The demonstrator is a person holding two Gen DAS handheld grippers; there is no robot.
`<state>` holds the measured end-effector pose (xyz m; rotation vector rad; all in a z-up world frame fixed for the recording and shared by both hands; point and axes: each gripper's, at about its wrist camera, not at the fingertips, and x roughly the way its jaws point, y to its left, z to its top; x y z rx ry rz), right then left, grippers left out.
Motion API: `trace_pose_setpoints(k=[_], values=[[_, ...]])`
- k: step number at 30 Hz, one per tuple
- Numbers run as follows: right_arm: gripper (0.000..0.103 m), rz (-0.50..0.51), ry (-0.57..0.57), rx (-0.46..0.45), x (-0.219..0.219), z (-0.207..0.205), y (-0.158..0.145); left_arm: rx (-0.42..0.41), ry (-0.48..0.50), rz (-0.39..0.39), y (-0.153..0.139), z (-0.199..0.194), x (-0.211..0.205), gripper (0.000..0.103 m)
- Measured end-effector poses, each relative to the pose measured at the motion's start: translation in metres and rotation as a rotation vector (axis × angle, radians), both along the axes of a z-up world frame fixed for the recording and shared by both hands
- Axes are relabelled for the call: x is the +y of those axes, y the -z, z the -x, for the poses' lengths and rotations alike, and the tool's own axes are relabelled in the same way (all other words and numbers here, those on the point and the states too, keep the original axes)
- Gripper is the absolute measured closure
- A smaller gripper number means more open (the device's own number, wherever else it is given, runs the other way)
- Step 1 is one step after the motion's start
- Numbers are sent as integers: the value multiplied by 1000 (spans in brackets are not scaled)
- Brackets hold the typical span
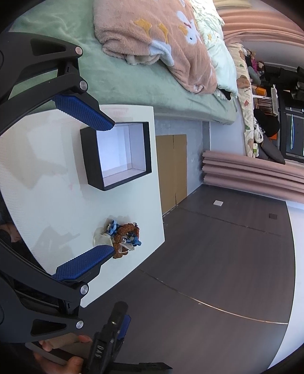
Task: Organize jewelry
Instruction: 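Close the right tool on the brown bead bracelet and lift it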
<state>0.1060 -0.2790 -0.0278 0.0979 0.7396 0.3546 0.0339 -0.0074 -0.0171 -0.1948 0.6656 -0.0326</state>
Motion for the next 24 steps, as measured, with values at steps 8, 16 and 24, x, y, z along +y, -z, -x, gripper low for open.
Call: trace_pose_setpoints(k=[8, 16, 24], values=[[29, -96, 86, 100, -29, -39, 16, 40, 58, 34, 20, -35, -11, 5], [52, -195, 100, 201, -34, -79, 38, 73, 133, 70, 44, -79, -33, 17], [65, -280, 111, 330, -30, -112, 72, 154, 195, 143, 76, -113, -54, 39]])
